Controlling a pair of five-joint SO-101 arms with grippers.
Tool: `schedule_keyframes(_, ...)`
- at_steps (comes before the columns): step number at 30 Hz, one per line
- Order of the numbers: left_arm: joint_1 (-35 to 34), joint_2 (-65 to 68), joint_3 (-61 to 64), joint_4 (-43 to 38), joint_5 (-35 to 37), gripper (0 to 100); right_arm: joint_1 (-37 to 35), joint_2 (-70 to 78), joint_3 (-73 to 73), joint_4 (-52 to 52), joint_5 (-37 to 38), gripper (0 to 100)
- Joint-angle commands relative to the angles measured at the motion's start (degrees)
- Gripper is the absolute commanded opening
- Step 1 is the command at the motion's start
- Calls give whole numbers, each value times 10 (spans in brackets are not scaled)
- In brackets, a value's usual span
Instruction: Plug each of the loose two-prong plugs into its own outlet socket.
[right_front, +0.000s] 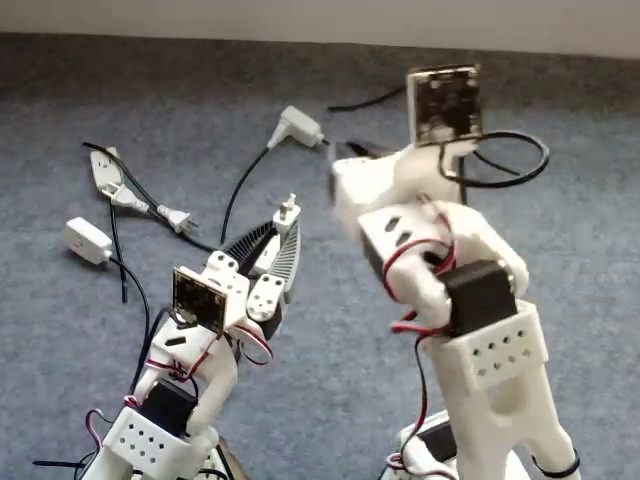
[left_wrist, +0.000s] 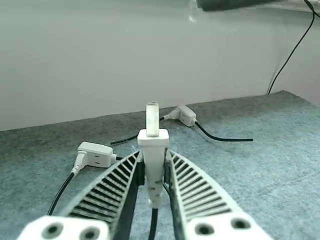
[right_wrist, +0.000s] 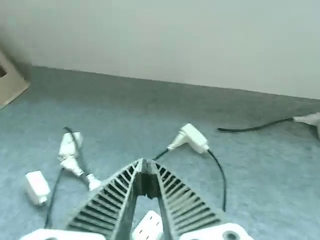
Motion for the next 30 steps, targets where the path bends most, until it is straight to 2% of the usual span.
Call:
schedule_keyframes(1,-4,-5,15,2,5,5,-119,-6,-46,30,-3,6)
schedule_keyframes(4,-4,-7,15,1,5,5,-160,-5,-31,31,-3,6)
schedule_keyframes(10,-5,-11,11,-2,5,5,-161,-5,58,-12,-2,6)
schedule_keyframes(19,-7,-12,-10,-1,7,5,-49,-4,263,-243,-2,6)
schedule_keyframes(24,-9,-12,-16,0,90,5,-3,0,356,-382,-2,6)
schedule_keyframes(30,-15,-12,-16,-2,97,5,0,1,394,-416,-2,6)
